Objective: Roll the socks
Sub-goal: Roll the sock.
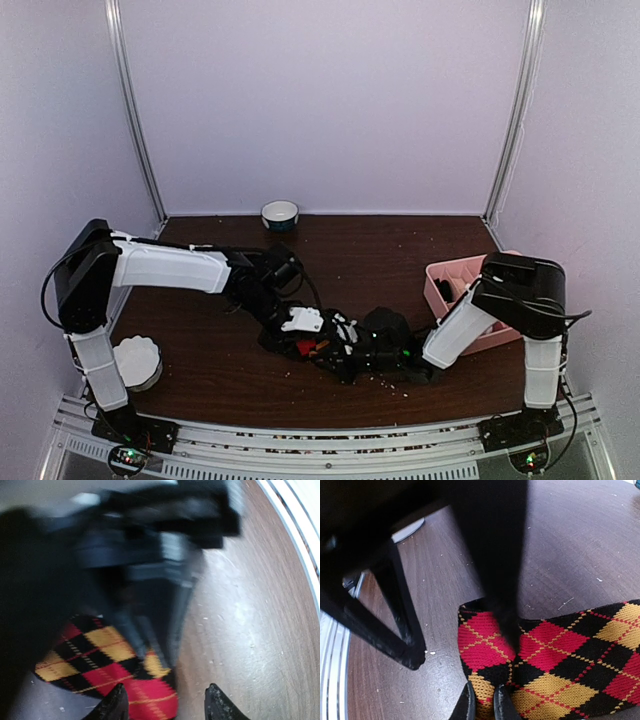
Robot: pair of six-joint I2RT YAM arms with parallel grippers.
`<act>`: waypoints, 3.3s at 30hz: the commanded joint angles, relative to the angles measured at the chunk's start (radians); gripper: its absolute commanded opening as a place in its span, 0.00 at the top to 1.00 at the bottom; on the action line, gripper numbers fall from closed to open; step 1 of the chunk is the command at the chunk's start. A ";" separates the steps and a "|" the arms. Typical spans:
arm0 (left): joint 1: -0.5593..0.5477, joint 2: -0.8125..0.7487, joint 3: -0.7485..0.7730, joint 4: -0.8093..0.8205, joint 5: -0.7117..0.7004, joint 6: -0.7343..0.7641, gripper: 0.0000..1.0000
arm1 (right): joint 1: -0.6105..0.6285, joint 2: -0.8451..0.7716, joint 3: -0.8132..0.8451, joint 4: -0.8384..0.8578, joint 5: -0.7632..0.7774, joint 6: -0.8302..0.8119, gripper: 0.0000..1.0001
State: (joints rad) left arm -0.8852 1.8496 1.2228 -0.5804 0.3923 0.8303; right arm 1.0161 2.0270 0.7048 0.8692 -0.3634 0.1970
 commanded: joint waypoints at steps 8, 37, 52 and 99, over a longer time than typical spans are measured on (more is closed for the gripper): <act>-0.015 -0.048 -0.145 0.146 -0.091 0.060 0.47 | -0.045 0.142 -0.030 -0.267 -0.092 0.067 0.97; -0.025 0.148 0.094 -0.222 -0.156 0.013 0.92 | -0.084 -0.032 -0.148 -0.125 -0.116 0.099 0.68; 0.043 0.264 0.262 -0.520 0.116 -0.114 0.94 | -0.071 -0.261 -0.265 -0.017 0.056 0.091 0.01; 0.144 0.620 0.620 -0.814 0.334 -0.247 0.90 | 0.186 -0.291 -0.064 -0.203 0.219 -0.509 0.45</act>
State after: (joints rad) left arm -0.7429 2.4657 1.8606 -1.4448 0.8078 0.5991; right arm 1.2556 1.6581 0.5529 0.7288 0.0360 -0.2283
